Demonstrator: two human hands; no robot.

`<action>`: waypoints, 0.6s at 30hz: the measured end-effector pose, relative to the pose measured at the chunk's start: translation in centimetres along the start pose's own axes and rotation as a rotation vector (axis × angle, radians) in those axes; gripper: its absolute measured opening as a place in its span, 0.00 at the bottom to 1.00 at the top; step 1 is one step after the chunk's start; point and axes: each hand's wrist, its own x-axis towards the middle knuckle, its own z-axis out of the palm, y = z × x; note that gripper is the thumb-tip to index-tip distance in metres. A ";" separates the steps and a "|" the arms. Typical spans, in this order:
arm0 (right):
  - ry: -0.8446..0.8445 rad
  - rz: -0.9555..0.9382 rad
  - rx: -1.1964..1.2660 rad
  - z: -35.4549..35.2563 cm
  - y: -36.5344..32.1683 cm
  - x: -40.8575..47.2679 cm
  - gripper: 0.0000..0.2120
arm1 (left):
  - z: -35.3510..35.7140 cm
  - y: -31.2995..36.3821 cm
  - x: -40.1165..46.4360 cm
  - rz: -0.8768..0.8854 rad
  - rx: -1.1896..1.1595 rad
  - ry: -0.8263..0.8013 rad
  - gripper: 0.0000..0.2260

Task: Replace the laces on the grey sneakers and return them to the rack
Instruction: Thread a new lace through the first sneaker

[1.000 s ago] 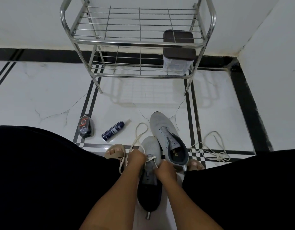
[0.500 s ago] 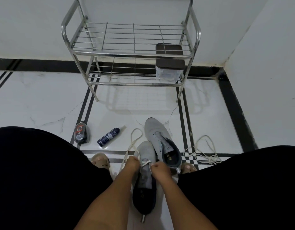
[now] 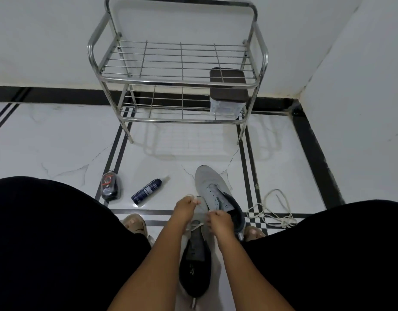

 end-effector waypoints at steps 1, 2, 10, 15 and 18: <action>0.016 0.004 0.136 -0.4 -1.1 -0.6 0.09 | -0.5 1.1 -0.4 0.050 -0.037 0.001 0.12; 0.023 0.008 0.269 -0.9 -2.2 -1.1 0.09 | -0.9 2.1 -0.6 0.096 -0.059 -0.023 0.10; -0.202 -0.082 0.662 -3.1 -6.7 -2.5 0.18 | -3.3 5.4 -3.0 0.309 -0.062 -0.178 0.10; -0.251 -0.057 0.795 -4.0 -7.5 -3.1 0.06 | -3.9 3.8 -3.8 0.235 -0.001 -0.151 0.11; -0.161 -0.062 0.873 -4.8 -8.1 -3.4 0.04 | -4.4 2.6 -3.4 0.123 0.145 -0.062 0.12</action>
